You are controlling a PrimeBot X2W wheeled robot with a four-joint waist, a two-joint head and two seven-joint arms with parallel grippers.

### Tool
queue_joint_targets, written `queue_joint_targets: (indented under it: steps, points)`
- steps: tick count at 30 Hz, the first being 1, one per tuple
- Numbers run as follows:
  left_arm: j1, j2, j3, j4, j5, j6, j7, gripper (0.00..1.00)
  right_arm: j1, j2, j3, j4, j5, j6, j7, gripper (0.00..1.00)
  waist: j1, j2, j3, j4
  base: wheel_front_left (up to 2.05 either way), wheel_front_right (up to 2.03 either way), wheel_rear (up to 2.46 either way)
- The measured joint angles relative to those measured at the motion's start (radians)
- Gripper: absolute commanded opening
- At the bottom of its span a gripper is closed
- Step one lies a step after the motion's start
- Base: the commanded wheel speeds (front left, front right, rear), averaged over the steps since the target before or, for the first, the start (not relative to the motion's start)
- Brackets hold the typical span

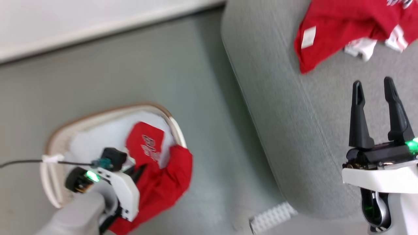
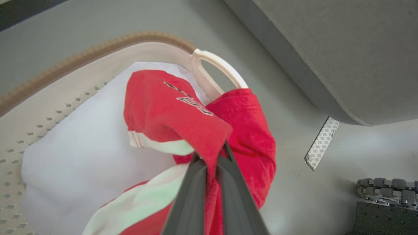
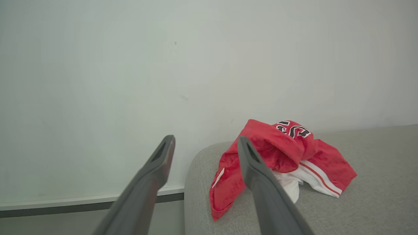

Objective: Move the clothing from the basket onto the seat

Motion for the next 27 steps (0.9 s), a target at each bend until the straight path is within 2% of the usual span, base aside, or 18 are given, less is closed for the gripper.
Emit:
queue_joint_targets:
  steps: [5,8,17,27]
  points:
    - [0.047,-0.034,0.029,-0.052,-0.019,0.000,-0.011,0.00,0.031,0.000,-0.009,0.040,-0.025,0.000,0.000,1.00,-0.0001,0.0000,-0.123,0.045,0.00,0.00,0.00]
    - [0.073,-0.044,0.101,-0.107,-0.002,0.001,-0.012,0.00,0.047,0.000,-0.014,0.063,-0.040,0.000,0.000,1.00,-0.0001,0.0000,-0.194,0.072,0.00,0.00,0.00]
    - [0.199,-0.051,0.307,-0.335,0.124,0.055,-0.012,0.00,0.105,0.000,-0.021,0.116,-0.060,0.000,0.000,1.00,-0.0003,0.0000,-0.379,0.146,0.00,0.00,0.00]
    - [0.238,-0.066,0.467,-0.535,0.216,0.089,-0.012,0.00,0.142,-0.012,0.011,0.148,-0.042,0.000,0.000,1.00,-0.0003,0.0000,-0.495,0.209,0.00,0.00,0.00]
